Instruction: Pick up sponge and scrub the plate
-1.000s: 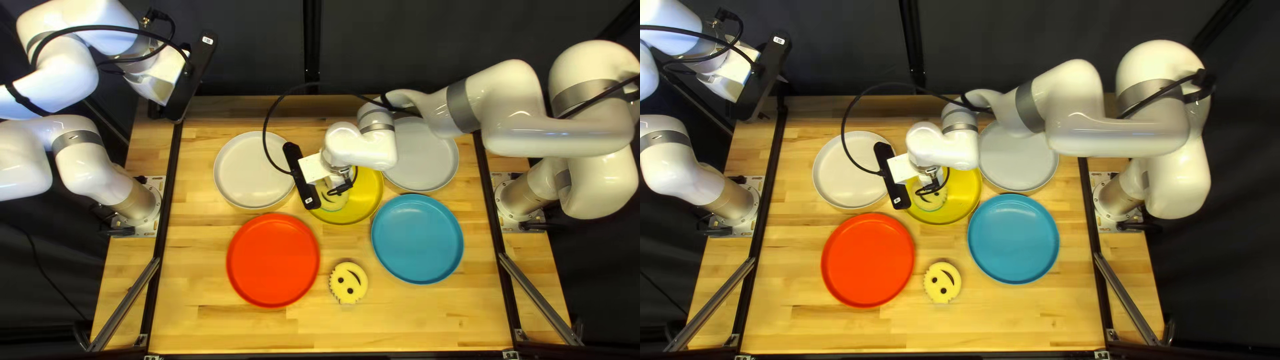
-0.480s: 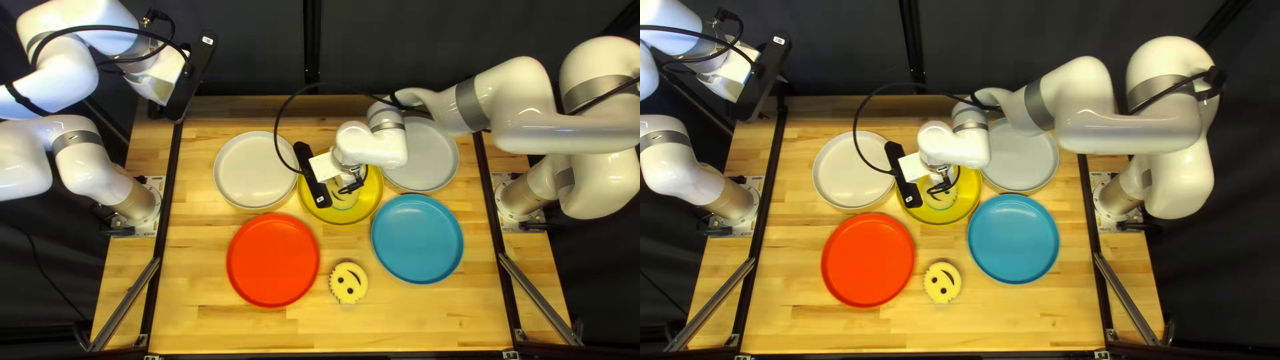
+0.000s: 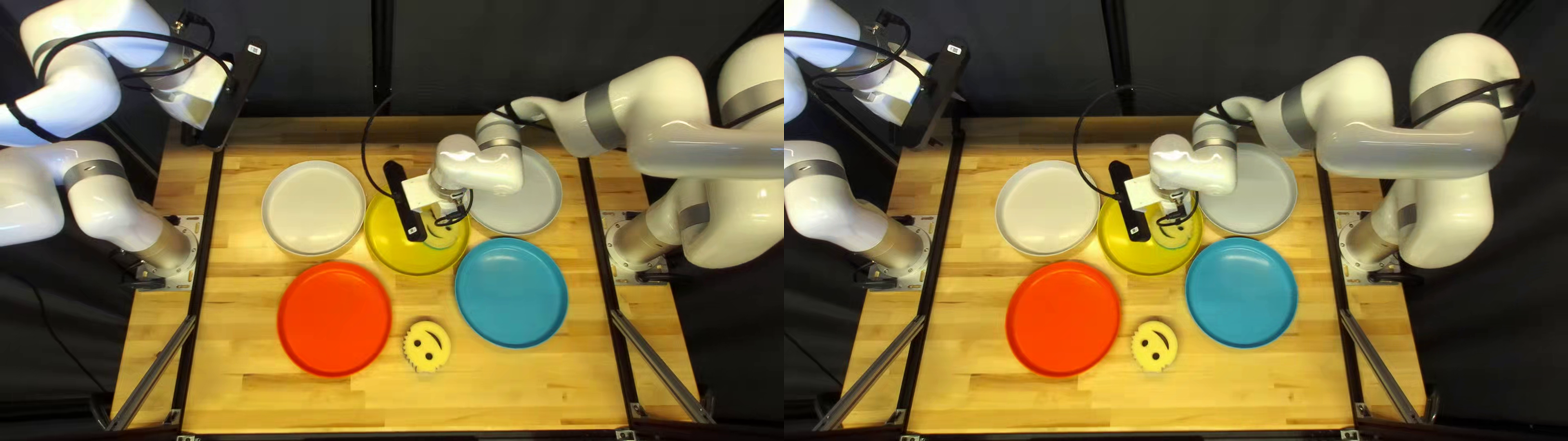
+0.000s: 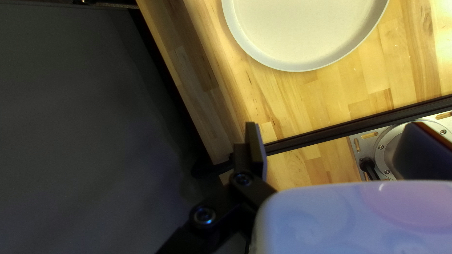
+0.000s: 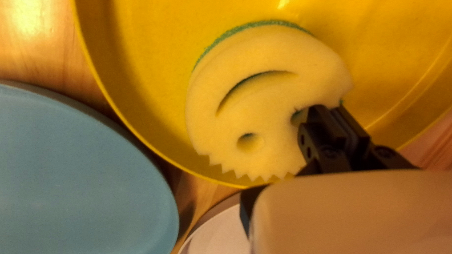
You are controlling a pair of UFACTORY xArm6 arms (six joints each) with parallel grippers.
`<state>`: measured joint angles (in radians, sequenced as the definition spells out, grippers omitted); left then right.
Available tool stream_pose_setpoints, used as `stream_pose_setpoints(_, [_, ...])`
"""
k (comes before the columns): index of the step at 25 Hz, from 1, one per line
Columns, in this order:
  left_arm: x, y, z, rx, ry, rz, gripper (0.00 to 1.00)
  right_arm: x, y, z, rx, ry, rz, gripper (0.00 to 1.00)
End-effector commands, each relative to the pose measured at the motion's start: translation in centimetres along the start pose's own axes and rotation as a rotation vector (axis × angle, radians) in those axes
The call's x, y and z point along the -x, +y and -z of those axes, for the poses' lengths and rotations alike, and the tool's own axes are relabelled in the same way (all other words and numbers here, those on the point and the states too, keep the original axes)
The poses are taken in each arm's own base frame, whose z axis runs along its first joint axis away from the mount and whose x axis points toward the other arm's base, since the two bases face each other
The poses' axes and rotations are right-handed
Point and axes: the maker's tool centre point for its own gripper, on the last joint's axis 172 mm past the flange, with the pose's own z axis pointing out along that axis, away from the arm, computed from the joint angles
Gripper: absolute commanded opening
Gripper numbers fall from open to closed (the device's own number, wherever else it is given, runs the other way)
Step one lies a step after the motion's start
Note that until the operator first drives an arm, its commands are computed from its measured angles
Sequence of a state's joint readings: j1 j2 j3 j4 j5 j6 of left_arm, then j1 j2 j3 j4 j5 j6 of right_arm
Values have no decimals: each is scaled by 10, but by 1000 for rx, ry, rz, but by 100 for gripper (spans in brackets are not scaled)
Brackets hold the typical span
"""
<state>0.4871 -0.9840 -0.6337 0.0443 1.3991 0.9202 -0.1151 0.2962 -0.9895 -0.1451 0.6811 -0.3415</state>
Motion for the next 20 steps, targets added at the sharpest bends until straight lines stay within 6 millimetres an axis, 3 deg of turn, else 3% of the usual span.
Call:
stream_pose_setpoints(1, [0, 0, 0, 0, 0, 0, 100, -30, 22, -1, 7, 17, 23, 0])
stream_pose_setpoints(5, [0, 0, 0, 0, 0, 0, 100, -51, 38, -3, 8, 35, 40, 0])
stream_pose_setpoints(10, [0, 0, 0, 0, 0, 0, 100, -55, 45, -1, 9, 41, 47, 0])
stream_pose_setpoints(14, [0, 0, 0, 0, 0, 0, 100, -37, 46, -2, 2, 36, 41, 0])
stream_pose_setpoints(17, [0, 0, 0, 0, 0, 0, 100, -8, 40, -6, -11, 23, 23, 0])
stream_pose_setpoints(20, [0, 0, 0, 0, 0, 0, 100, 9, 34, -3, -14, 15, 9, 0])
